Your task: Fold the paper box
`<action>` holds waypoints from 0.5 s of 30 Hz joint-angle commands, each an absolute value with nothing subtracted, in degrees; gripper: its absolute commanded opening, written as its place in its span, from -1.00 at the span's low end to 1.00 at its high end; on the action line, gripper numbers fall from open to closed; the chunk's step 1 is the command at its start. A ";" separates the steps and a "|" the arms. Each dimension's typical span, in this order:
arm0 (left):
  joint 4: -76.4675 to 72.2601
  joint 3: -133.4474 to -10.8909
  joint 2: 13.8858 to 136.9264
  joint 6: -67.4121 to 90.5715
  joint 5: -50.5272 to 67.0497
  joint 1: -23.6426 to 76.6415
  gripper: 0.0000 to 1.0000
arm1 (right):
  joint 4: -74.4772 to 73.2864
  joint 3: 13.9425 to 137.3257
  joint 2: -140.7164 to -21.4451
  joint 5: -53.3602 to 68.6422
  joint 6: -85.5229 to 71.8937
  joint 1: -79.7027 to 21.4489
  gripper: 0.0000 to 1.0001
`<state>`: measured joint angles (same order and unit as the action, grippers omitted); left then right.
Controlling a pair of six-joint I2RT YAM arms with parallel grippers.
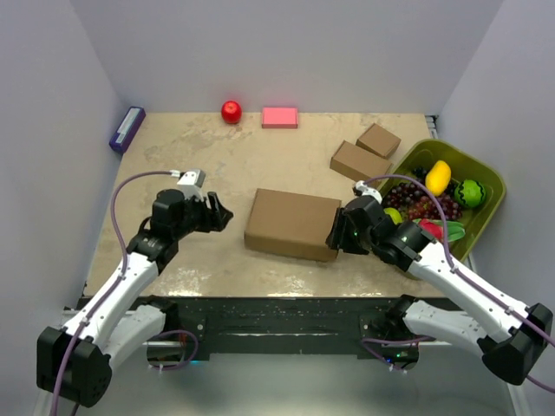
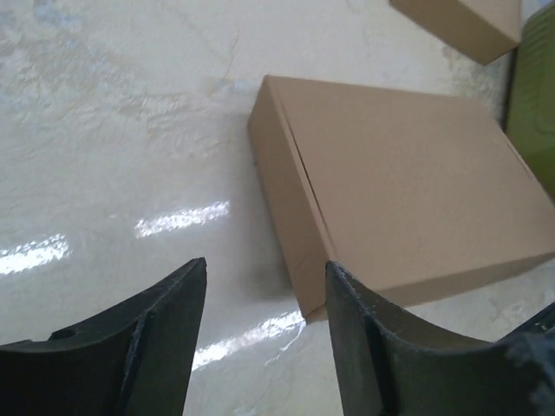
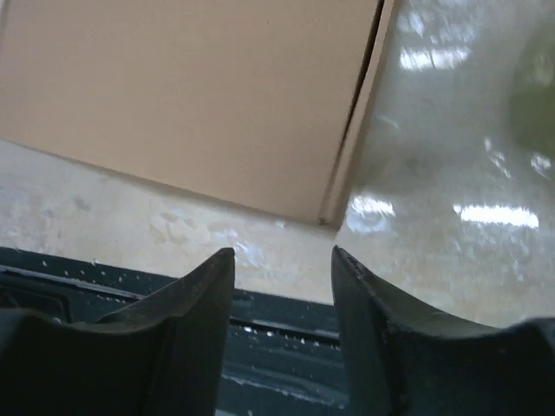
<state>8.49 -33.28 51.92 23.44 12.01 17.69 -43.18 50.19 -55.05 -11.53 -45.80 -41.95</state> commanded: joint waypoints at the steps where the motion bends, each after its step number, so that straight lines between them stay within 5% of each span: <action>1: 13.88 -33.57 47.82 22.50 8.53 17.67 0.47 | -49.05 51.06 -53.00 -9.23 -45.70 -41.92 0.29; 10: 6.79 -40.51 55.27 18.81 6.42 17.49 0.79 | -35.79 57.64 -62.47 -10.90 -39.39 -41.22 0.86; 15: 0.97 -46.39 63.62 18.10 9.13 13.72 0.85 | -23.60 63.72 -69.60 -4.33 -29.11 -31.57 0.89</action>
<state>9.10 -40.62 59.46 19.88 7.86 16.84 -37.54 58.98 -66.89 -8.60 -37.95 -37.78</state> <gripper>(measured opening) 0.918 0.943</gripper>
